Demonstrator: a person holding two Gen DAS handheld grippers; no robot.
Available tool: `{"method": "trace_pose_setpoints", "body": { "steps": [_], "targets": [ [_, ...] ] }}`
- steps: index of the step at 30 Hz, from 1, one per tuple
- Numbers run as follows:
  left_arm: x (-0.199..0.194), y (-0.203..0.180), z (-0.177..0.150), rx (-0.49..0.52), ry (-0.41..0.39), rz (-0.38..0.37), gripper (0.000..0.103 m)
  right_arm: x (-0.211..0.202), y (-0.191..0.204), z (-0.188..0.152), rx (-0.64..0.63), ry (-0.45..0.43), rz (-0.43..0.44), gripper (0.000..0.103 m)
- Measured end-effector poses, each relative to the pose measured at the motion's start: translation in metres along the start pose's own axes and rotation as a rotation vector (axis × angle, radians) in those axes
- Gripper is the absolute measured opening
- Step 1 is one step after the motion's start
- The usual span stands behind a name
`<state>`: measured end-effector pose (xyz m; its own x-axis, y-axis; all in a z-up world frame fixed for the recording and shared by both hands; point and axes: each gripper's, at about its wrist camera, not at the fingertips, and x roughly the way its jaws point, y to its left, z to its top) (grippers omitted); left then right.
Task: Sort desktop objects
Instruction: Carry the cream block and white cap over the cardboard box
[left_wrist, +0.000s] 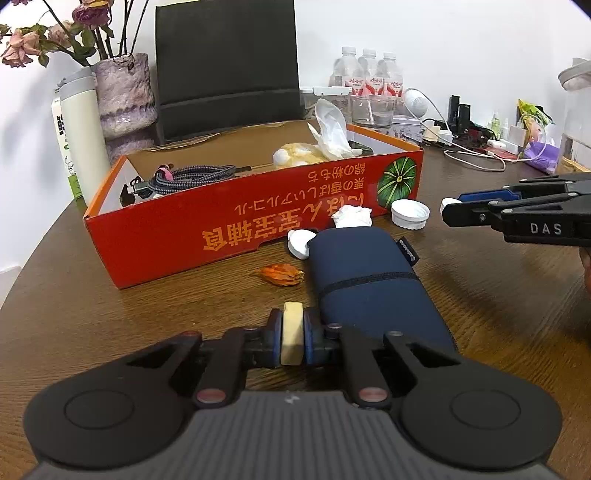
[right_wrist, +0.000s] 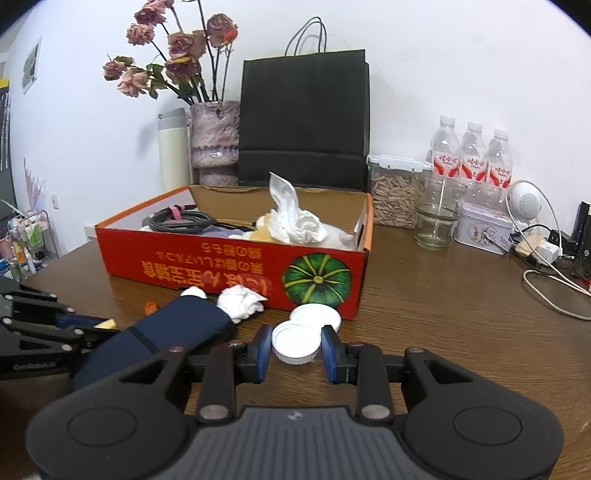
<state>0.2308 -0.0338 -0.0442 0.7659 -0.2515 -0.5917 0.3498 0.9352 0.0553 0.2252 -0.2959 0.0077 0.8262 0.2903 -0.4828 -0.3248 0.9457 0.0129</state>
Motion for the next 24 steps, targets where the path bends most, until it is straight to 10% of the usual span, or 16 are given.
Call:
{"method": "trace_pose_setpoints", "body": {
  "steps": [24],
  "targets": [
    [-0.009, 0.024, 0.093, -0.111, -0.337, 0.108, 0.012, 0.038, 0.055, 0.074, 0.010, -0.208, 0.039, 0.027]
  ]
}}
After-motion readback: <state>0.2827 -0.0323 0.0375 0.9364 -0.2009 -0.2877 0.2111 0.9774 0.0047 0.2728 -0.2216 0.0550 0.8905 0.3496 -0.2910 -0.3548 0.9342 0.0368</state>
